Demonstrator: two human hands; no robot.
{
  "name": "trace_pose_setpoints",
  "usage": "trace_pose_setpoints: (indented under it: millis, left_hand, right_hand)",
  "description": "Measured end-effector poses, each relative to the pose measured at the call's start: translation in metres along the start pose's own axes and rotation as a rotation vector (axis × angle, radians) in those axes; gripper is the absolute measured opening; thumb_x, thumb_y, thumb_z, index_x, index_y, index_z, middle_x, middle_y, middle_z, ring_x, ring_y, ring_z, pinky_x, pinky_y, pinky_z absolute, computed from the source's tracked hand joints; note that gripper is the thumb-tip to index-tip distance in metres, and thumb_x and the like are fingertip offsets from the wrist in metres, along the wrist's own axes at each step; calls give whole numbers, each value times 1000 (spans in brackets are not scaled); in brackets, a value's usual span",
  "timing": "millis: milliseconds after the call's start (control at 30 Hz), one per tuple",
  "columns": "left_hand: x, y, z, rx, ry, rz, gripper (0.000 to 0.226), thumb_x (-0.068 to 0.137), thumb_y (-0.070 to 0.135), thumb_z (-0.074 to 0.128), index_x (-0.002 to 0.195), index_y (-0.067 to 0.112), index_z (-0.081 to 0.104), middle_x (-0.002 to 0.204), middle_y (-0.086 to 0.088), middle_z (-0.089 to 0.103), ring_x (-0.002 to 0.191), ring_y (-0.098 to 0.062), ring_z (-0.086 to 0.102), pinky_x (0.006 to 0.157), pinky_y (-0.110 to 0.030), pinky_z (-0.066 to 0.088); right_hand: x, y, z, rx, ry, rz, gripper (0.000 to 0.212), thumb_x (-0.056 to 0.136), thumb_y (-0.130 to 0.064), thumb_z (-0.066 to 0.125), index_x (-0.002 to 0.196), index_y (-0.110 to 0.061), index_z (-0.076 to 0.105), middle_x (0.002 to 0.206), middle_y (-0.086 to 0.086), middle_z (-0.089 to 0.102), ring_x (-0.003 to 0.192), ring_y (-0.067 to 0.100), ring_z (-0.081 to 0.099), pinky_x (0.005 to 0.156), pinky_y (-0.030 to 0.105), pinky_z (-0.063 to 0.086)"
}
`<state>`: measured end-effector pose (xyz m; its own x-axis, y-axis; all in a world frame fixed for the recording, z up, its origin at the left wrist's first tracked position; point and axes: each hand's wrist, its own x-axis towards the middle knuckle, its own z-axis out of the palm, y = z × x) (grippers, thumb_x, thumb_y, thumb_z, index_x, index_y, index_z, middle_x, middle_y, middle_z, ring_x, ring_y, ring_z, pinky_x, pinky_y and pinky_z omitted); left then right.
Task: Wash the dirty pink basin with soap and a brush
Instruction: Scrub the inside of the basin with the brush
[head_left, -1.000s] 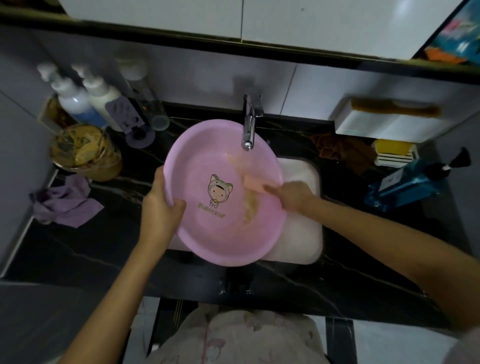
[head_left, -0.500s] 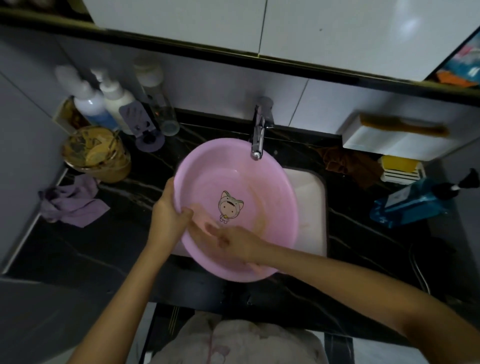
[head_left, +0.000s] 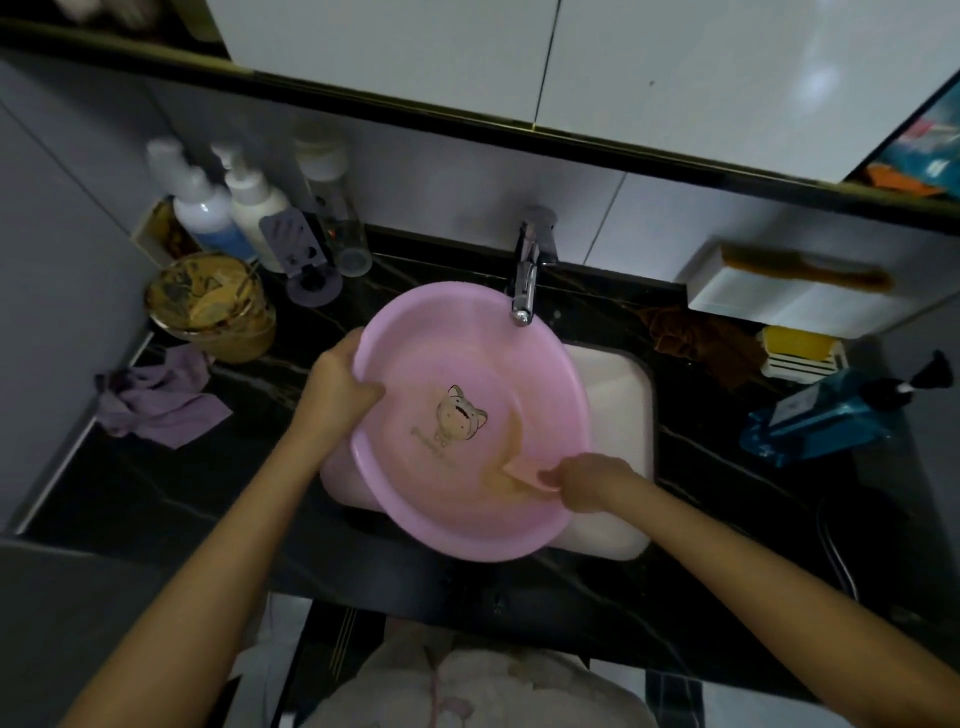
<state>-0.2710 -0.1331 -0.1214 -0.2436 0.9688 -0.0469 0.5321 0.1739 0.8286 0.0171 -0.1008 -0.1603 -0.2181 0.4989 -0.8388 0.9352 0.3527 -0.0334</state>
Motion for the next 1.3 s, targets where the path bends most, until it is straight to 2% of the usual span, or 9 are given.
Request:
trace_pose_setpoints:
  millis: [133,233,367,500,733,867,1033,1200,1300]
  left_hand:
    - [34,11,-2,135,-116,-35,61,73,-4,63,131,11,50,128,-15,55,116,-31,53,89,-35,46]
    - [38,9,2,252,-167,-191,76,81,3,62,146,2,24,151,-17,29,135,-32,34,106,-35,32]
    - [-10,-5,13,21,-44,-355,71,83,8,64,143,3,26,132,-18,47,117,-32,49,86,-34,41]
    - [-82,-27,39,-203,-67,-441,67,76,12,72,133,7,36,119,-8,54,107,-27,55,84,-44,52]
    - [-80,8,39,-143,185,-121,74,79,-1,59,141,26,31,116,1,54,100,-15,54,77,-34,51]
    - [-44,39,12,7,259,66,56,77,-6,55,129,14,47,103,-3,58,89,-16,55,67,-18,43]
    - [-26,49,3,81,246,169,54,76,-5,56,127,11,50,107,-9,61,93,-20,59,73,-26,49]
    - [-23,47,1,110,279,178,56,77,-5,55,129,12,49,108,-10,61,94,-22,60,76,-33,51]
    - [-21,46,1,117,281,162,58,75,-8,54,129,12,50,107,-10,62,94,-23,60,75,-30,48]
  right_hand:
    - [-7,10,2,5,91,25,43,100,-27,34,142,-21,40,137,4,47,118,23,50,96,32,46]
    - [-5,19,7,85,93,58,44,101,-29,30,143,-22,38,138,6,46,118,24,50,96,29,45]
    - [-5,23,24,316,81,67,46,102,-37,29,146,-26,30,139,5,45,115,23,51,93,27,45]
    - [-8,22,26,361,78,56,47,101,-28,28,148,-27,25,123,8,52,91,20,56,73,25,47]
    - [-26,4,25,431,21,-115,44,100,-22,31,144,-25,39,72,-7,45,53,8,41,38,12,32]
    - [-33,-20,28,752,-76,-368,43,98,-13,35,137,-26,48,69,-4,46,48,4,40,45,15,32]
    - [-14,-52,34,1011,27,-442,50,95,-4,39,140,-26,43,67,-1,42,42,3,35,42,15,30]
    - [4,-43,26,764,-15,-461,48,93,-8,41,136,-29,48,69,2,45,48,11,34,41,19,30]
    - [23,-13,13,516,88,-332,37,98,-30,42,134,-26,52,98,1,61,70,15,54,61,22,42]
